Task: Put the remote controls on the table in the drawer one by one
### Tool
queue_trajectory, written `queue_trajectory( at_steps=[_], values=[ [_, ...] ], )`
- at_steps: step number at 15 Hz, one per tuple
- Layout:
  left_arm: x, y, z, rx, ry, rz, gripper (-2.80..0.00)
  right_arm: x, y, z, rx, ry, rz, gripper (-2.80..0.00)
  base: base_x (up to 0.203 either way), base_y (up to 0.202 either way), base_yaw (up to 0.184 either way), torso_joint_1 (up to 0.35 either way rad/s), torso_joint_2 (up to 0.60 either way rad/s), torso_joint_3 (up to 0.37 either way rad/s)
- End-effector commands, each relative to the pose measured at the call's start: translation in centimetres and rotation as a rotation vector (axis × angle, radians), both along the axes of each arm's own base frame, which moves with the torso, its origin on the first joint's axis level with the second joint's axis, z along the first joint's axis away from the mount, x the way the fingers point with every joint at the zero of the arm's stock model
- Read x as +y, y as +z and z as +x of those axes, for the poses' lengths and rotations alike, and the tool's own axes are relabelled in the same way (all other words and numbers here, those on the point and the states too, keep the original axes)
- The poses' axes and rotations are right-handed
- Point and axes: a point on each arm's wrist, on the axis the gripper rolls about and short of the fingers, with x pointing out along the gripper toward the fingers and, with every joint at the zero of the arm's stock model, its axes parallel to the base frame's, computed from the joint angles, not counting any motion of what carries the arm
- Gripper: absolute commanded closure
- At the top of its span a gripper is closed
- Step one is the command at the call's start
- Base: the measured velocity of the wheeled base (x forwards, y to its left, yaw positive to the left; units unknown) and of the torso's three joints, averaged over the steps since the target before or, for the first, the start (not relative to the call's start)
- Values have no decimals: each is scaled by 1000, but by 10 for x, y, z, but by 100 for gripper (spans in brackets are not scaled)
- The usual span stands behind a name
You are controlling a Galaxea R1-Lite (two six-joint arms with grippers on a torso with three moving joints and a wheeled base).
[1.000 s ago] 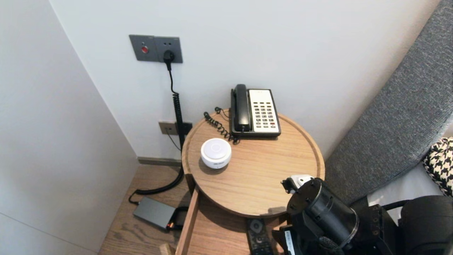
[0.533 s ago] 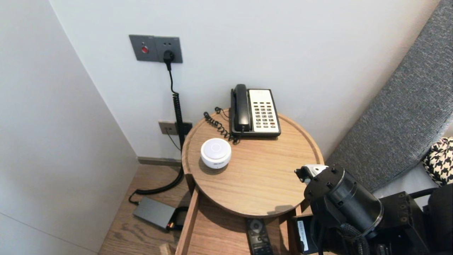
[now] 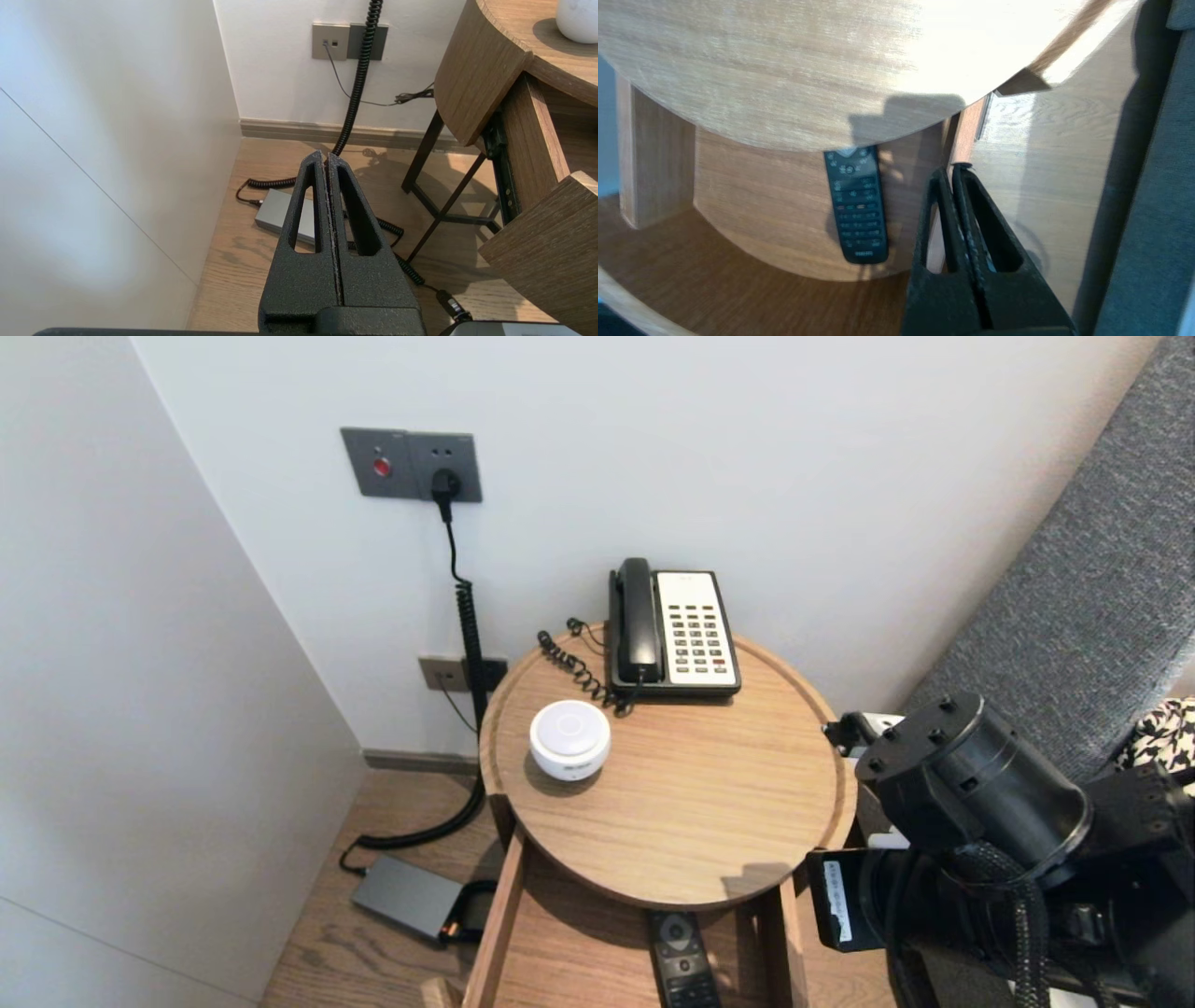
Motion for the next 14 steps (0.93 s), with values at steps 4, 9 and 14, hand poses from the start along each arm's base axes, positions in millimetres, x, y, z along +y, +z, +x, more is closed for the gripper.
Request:
queue_trajectory(
  at_steps=[4, 9, 14],
  values=[
    [0, -4, 1, 12, 1, 0, 0, -39, 23, 10, -55, -127, -2, 0, 0, 0, 0, 0, 0, 0],
    [0, -4, 1, 13, 0, 0, 0, -87, 32, 13, -107, -225, -87, 0, 0, 0, 0, 0, 0, 0],
    [0, -4, 1, 13, 1, 0, 0, -112, 36, 5, -135, -277, -125, 0, 0, 0, 0, 0, 0, 0]
  ],
)
